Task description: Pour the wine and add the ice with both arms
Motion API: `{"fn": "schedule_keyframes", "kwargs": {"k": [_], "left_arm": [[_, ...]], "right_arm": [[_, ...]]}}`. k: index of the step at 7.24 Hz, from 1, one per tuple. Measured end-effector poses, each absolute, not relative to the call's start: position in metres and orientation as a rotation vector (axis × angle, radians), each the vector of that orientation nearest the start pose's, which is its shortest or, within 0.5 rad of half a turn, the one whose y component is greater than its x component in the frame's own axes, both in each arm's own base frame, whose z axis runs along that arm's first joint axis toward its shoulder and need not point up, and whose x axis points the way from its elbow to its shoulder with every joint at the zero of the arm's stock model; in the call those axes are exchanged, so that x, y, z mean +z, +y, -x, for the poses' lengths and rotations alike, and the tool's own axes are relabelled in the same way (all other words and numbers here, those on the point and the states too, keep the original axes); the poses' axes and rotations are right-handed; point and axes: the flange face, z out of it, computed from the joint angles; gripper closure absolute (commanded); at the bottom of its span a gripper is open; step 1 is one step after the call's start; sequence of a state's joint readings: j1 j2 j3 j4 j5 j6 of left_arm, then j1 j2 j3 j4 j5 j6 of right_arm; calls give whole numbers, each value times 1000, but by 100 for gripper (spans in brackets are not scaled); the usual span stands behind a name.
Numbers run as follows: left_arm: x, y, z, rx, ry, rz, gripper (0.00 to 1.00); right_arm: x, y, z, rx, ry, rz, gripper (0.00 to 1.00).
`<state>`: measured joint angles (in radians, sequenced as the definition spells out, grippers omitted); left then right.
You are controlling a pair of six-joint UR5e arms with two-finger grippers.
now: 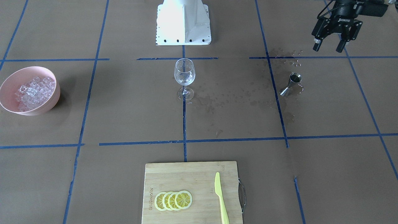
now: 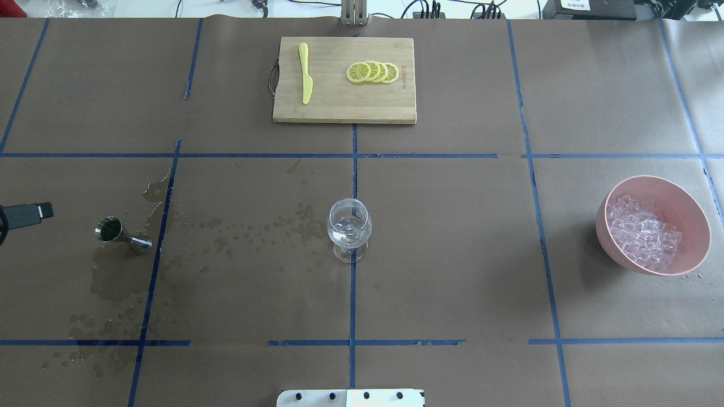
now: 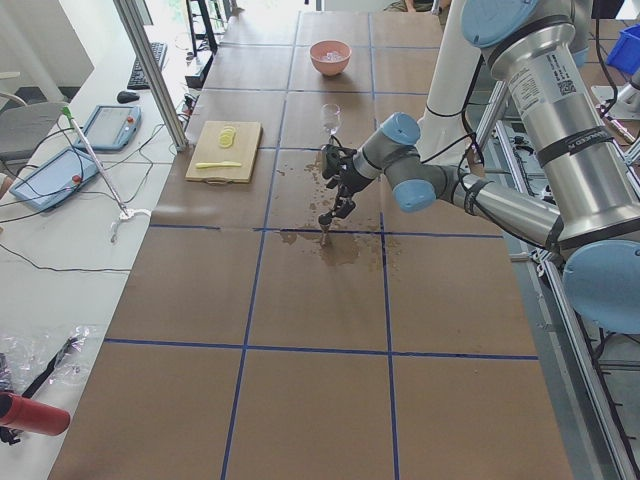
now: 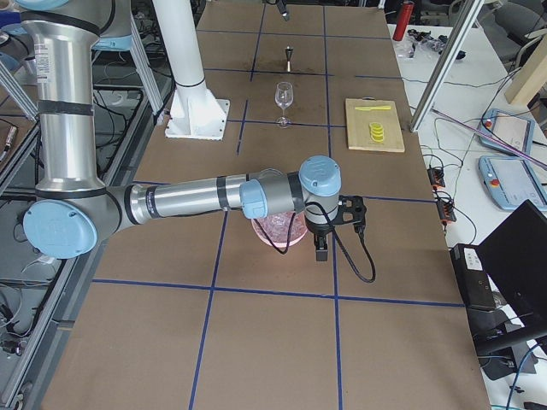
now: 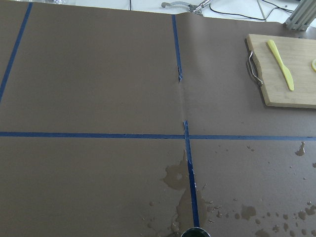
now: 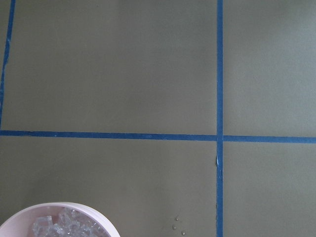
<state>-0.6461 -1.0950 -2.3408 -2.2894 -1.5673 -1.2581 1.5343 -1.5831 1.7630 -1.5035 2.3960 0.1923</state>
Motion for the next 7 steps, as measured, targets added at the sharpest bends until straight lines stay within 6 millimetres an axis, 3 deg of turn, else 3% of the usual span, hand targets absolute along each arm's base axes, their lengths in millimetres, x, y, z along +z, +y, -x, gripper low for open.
{"fn": "schedule_keyframes", "kwargs": {"k": [2,5,7], "left_arm": [[406,-264,-206,-368,914,-499,0],[421,-213,-271,-454,858,-586,1],[438,-200,-314,-455,795,-706,1]], "right_arm": [[556,-495,-41,42,-850,-140,0],[550,-494,-38,33,-899,-135,0],[547,-493,-35,56,-910,-121,0]]}}
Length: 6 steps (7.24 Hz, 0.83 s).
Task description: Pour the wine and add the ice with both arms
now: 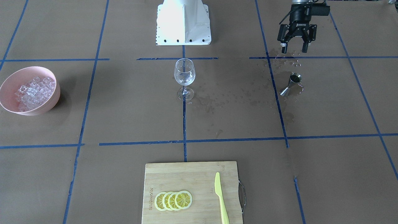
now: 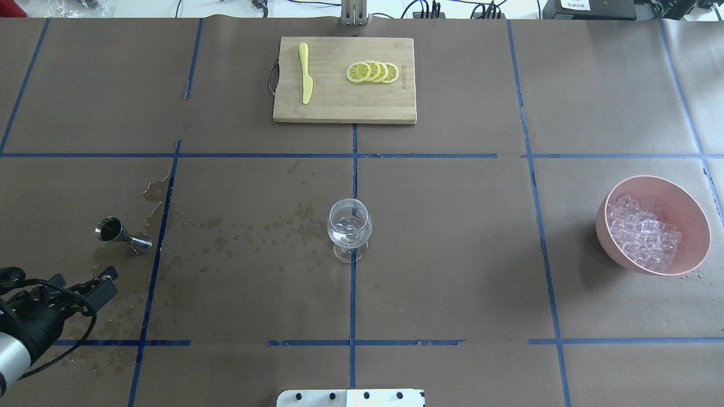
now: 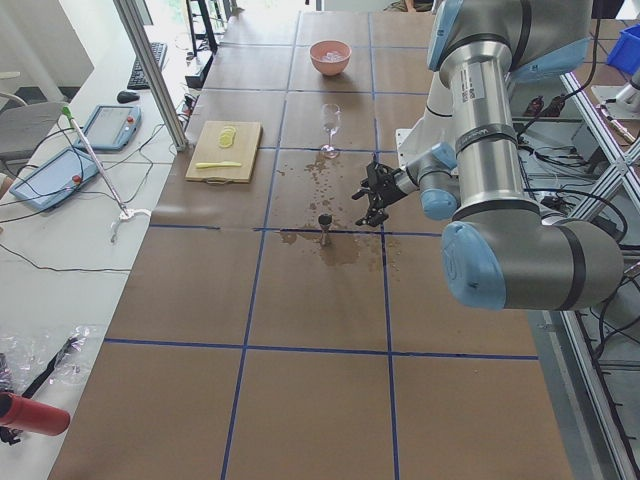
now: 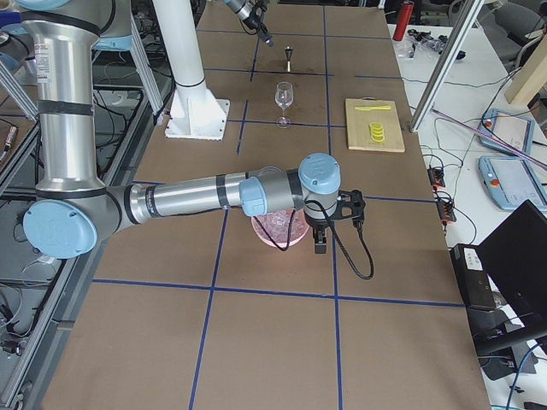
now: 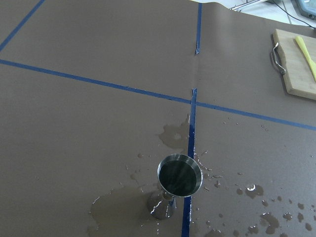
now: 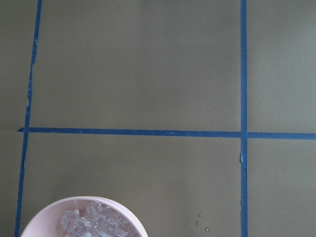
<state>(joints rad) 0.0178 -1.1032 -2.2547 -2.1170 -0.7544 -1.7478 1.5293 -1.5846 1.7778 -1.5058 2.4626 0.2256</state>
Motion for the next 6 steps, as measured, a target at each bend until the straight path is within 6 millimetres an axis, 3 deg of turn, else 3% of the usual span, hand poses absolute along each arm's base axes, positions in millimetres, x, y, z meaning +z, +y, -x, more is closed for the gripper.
{"fn": "schedule_keyframes", "kwargs": {"k": [3,6], "left_arm": [[485,-204,-353,-462,704,-879,1],[506,-209,-395,-488,680,-1003,2]], "right_arm": [[535,-493,-25,119,-928,-85,0],[532,-493,-21,118,-932,-81,0]]}}
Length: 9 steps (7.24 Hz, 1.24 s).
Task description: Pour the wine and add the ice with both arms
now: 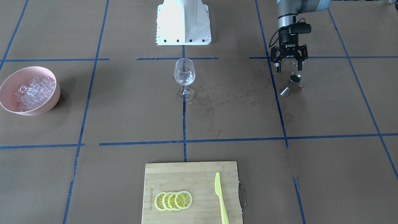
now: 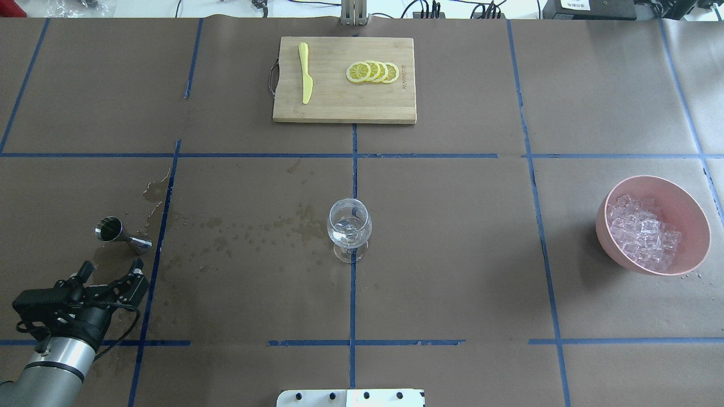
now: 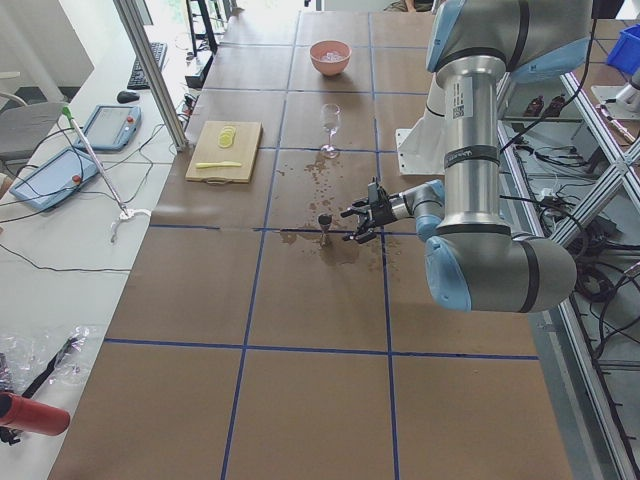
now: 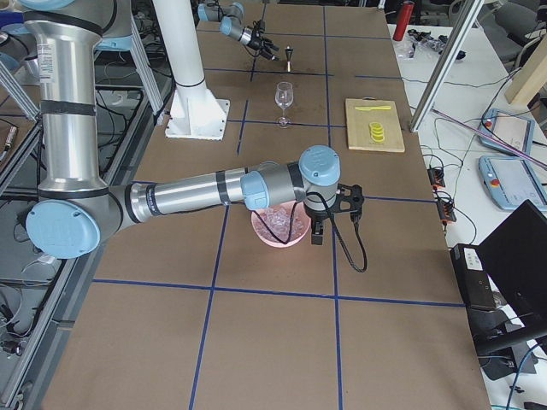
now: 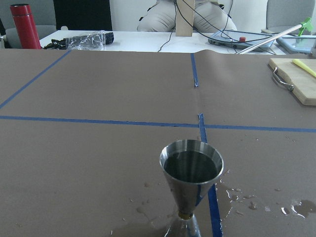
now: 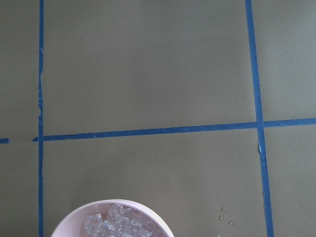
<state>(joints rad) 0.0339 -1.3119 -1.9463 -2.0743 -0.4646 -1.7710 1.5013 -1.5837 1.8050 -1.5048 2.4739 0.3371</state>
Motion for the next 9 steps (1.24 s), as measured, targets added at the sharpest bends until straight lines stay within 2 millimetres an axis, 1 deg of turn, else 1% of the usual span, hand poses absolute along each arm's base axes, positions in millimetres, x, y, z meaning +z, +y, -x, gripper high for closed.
{"fn": "schedule_keyframes", "kwargs": {"k": [2,3,5,6,7,8,9], "left_arm": [[511,-212,-420,-507,677,-1046,3],[511,-216,-425,-522,674,-1072,4],[515,-231,-423,-553,647,-1121,4],[522,-240,-419,-565,623,-1137,6],[528,-248,-417,-574,604,-1147,10],[531,-252,-418,-581,596,-1152,11],[531,-256,-423,-590,593,-1154,13]], "right_arm": [[532,-493,-19,115,-931,-79,0],[532,-493,-19,114,-931,-79,0],[532,-493,-17,112,-931,-79,0],[532,-493,-17,111,-931,-78,0],[532,-493,-16,110,-931,-76,0],[532,-493,-15,108,-931,-75,0],[532,-493,-15,108,-931,-75,0]]}}
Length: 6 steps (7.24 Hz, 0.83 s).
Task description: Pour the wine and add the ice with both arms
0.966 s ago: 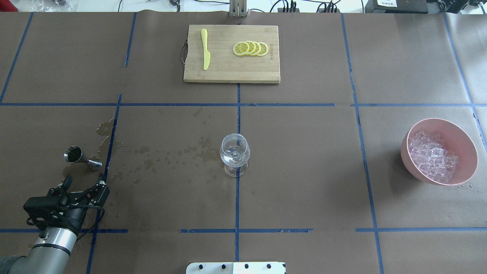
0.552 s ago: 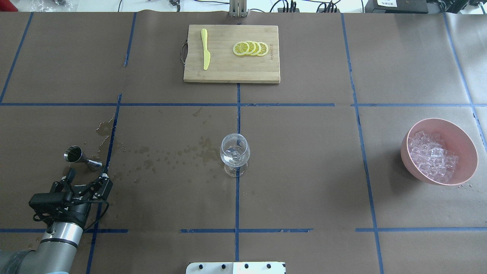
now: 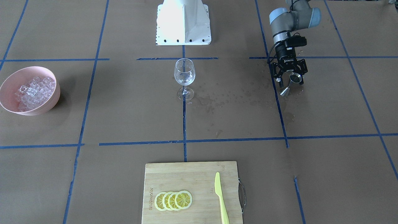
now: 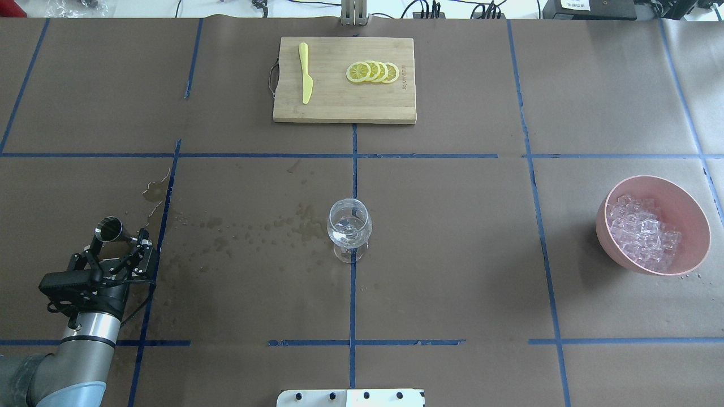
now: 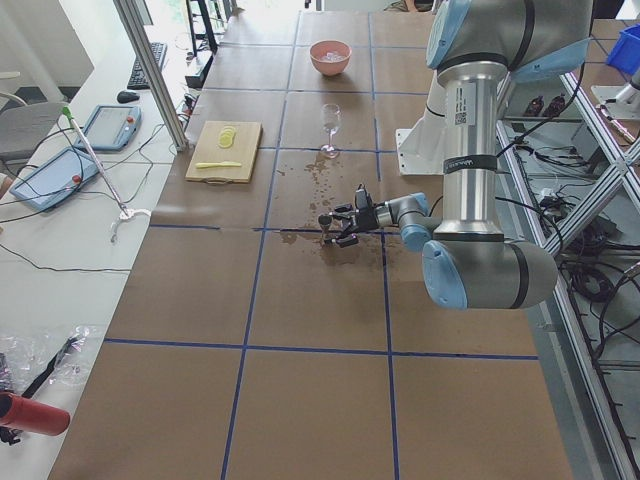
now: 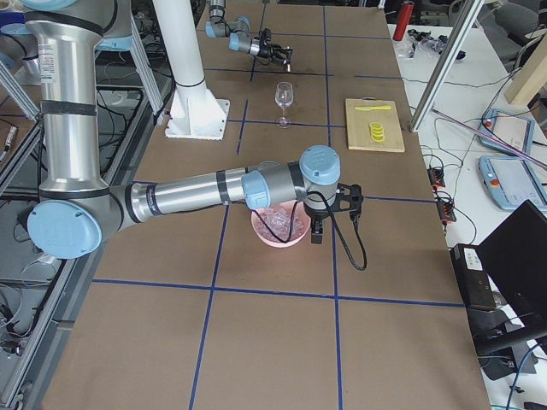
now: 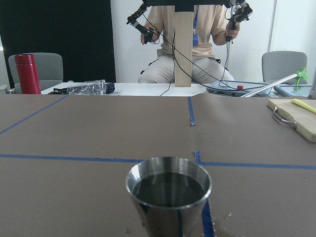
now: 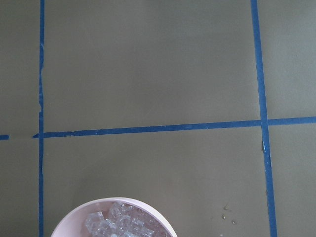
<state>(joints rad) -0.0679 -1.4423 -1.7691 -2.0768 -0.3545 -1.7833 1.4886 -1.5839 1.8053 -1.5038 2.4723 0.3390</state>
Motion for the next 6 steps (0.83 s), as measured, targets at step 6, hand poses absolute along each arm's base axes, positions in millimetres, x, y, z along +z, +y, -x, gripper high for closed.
{"fn": "schedule_keyframes", "kwargs": {"k": [6], "left_arm": [[540,-264,-436,-597,574,-1162,52]], "right_arm": [[534,-492,-14,107,-931,-73,0]]}}
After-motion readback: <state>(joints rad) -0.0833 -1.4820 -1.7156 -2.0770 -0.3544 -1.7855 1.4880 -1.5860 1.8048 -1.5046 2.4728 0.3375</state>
